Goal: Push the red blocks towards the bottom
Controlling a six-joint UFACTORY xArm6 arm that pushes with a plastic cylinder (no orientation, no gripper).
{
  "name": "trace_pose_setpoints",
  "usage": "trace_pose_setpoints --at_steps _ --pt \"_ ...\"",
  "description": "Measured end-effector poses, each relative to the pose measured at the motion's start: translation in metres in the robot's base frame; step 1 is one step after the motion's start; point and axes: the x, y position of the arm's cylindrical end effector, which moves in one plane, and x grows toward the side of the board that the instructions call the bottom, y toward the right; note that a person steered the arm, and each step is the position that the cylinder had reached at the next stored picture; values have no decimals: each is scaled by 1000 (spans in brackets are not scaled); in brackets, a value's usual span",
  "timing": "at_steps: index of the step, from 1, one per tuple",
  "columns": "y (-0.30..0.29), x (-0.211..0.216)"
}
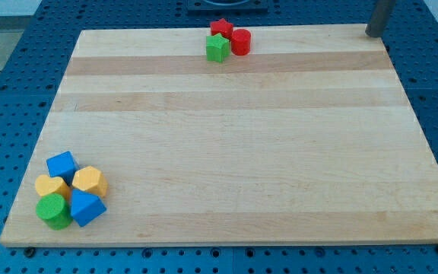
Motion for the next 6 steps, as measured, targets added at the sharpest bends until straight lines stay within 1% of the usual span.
trace_pose_setpoints --at_steps 3,4,5,6 --pt "0 2" --pt "-45 13" --pt "-98 103" --pt "-192 170"
